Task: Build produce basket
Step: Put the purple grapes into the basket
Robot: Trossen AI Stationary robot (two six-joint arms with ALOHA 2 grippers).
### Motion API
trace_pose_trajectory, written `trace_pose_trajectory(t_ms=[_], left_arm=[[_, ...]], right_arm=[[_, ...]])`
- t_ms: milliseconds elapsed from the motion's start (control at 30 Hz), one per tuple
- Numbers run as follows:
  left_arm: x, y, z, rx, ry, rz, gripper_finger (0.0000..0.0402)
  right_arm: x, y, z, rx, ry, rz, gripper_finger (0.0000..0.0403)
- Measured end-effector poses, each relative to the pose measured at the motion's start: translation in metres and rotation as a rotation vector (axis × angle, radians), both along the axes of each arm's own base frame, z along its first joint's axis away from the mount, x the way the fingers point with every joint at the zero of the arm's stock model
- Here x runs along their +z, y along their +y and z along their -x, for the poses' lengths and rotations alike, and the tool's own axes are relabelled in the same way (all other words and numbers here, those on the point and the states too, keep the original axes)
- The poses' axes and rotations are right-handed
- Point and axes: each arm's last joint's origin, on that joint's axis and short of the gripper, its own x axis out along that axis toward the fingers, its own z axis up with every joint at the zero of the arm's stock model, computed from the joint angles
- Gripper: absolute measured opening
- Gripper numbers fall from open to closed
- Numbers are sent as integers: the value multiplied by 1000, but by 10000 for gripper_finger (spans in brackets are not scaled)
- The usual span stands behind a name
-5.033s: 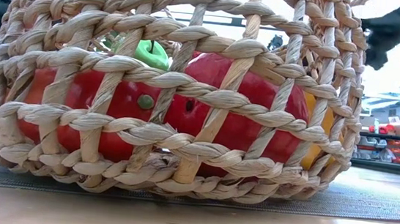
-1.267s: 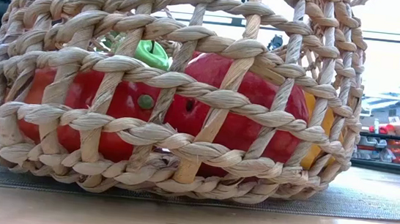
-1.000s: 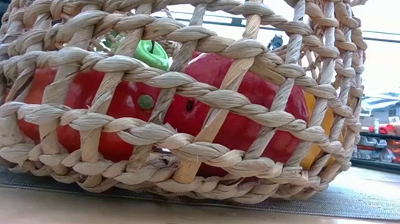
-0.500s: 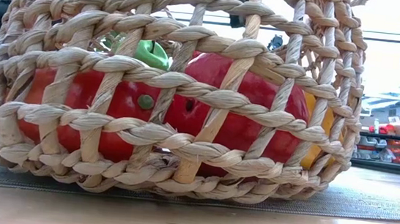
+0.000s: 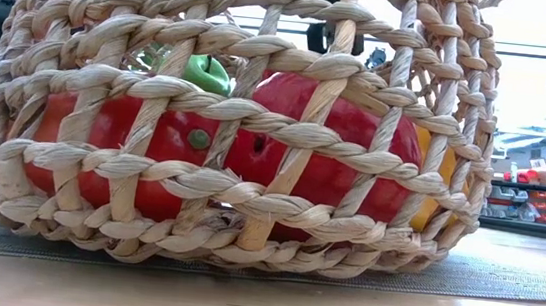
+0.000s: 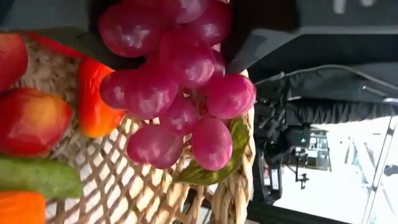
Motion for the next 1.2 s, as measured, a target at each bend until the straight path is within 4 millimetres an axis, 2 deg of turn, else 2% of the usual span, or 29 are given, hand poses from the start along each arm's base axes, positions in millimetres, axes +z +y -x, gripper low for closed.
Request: trace_pose_trajectory(t_ms=[167, 367, 533, 700, 933, 1067, 1200], left_arm=[[0, 0, 0, 0, 0, 0, 160], [0, 0, 0, 0, 0, 0, 160], [0, 0, 0, 0, 0, 0, 160], [0, 0, 0, 0, 0, 0, 160], [0, 0, 0, 0, 0, 0, 160], [0, 0, 0, 0, 0, 0, 160], [0, 0, 0, 0, 0, 0, 160]], right_arm=[[-3, 2, 3, 64, 85, -76, 247], [-5, 1, 4, 47, 132, -98, 289], [-2, -4, 2, -2, 169, -167, 293], [26, -5, -5, -15, 68, -119, 293], [15, -5, 3, -8, 247, -50, 293], [7, -4, 9, -20, 292, 49, 293], [20, -2, 8, -33, 279, 145, 293]])
